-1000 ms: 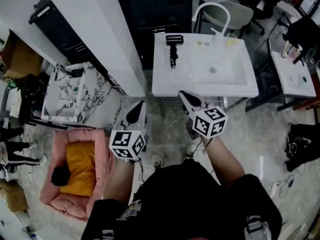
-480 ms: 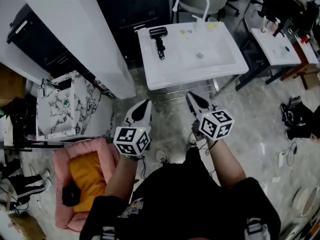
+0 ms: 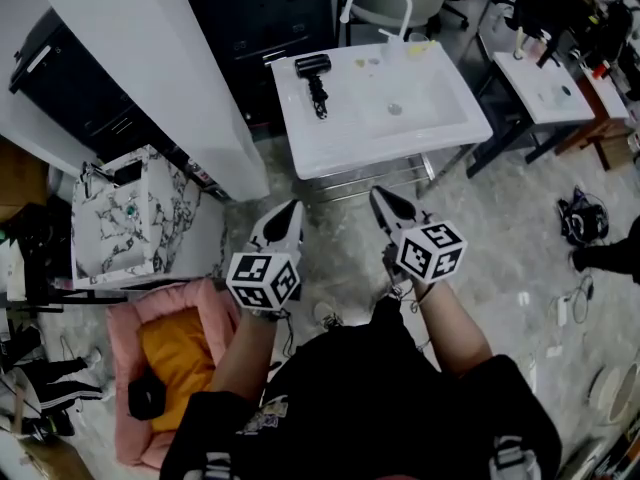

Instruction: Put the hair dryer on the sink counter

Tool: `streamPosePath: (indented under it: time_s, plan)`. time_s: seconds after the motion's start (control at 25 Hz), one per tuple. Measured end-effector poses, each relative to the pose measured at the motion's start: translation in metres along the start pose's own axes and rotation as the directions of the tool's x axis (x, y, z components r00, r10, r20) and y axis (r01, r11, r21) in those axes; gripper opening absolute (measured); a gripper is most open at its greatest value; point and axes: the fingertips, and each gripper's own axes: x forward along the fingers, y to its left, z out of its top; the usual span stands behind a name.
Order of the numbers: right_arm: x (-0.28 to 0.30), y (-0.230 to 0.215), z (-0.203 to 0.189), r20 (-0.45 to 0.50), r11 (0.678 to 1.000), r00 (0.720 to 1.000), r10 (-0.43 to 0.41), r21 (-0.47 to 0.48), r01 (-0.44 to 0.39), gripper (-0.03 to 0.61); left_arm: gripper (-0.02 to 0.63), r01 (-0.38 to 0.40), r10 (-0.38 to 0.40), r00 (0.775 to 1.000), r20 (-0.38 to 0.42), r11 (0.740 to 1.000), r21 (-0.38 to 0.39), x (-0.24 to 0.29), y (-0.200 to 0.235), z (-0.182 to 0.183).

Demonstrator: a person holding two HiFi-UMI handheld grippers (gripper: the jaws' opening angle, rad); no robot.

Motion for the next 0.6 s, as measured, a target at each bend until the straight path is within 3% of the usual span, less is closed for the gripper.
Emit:
streamPosePath:
  time_s: [0.6]
  plan:
    - [-0.0024,0.0018,0.0064,0.001,0.999,1.0,0.031,-0.023,-0.031,-0.003,0.003,-0.017,0.018,1.0,0.024,1.0,-0.012,0.001,-0.0044,0.005]
